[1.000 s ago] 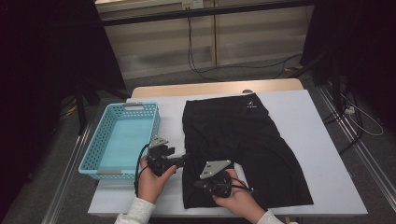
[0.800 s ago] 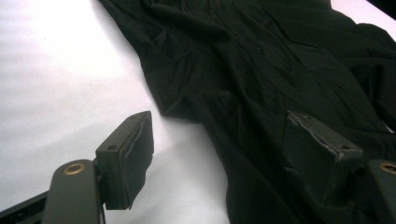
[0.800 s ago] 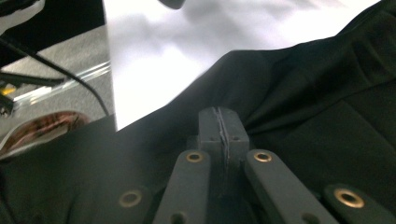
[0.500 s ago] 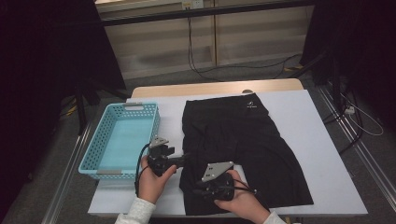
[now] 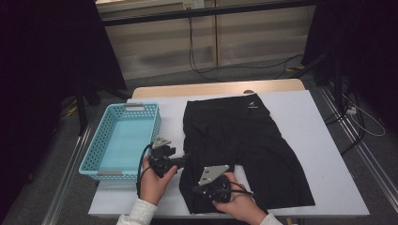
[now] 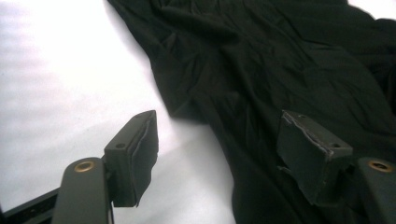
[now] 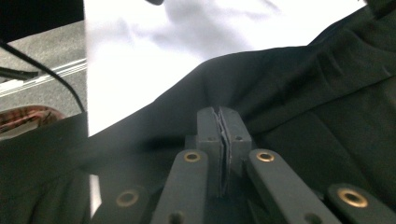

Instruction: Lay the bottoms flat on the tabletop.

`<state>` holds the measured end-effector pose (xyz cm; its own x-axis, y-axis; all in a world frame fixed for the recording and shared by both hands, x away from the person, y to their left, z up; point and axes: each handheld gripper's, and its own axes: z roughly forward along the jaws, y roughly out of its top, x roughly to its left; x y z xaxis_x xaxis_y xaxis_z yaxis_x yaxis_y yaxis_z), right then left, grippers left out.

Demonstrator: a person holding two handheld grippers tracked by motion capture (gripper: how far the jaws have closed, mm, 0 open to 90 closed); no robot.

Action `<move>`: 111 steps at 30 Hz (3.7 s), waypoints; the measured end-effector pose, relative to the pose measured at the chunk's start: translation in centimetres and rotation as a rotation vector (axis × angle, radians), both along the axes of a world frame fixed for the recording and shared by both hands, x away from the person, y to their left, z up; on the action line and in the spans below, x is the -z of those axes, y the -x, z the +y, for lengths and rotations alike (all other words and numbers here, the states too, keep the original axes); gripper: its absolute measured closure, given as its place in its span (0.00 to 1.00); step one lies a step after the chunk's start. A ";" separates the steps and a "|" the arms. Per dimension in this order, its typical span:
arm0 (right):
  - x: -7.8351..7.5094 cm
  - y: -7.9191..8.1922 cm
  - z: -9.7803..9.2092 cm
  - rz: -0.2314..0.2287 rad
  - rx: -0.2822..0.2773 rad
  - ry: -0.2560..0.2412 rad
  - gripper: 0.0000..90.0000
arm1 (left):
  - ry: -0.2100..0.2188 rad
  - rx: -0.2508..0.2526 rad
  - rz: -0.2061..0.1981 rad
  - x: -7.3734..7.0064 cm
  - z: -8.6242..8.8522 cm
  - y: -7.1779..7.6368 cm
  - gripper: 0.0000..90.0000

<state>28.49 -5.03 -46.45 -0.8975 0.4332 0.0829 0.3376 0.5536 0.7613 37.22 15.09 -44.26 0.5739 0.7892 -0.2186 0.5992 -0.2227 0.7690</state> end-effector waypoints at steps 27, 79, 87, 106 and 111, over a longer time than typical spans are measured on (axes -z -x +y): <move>-0.8 1.8 0.1 0.009 -0.072 -0.036 0.86 | -0.078 -0.027 0.069 1.8 -1.1 -1.0 0.80; -0.2 0.4 0.8 0.136 0.018 -0.180 0.99 | -0.044 -0.009 0.031 1.1 -0.8 -1.2 0.47; -0.7 0.4 0.3 0.064 0.014 -0.092 0.69 | -0.060 -0.019 0.035 1.1 -0.7 -1.2 0.33; -2.2 -2.6 -10.0 -0.026 0.342 -0.034 0.45 | -0.075 0.044 0.032 1.1 -1.0 -1.2 0.19; -2.6 -2.4 -12.1 -0.033 0.390 -0.052 0.46 | -0.084 0.051 0.022 0.9 -1.3 -1.2 0.19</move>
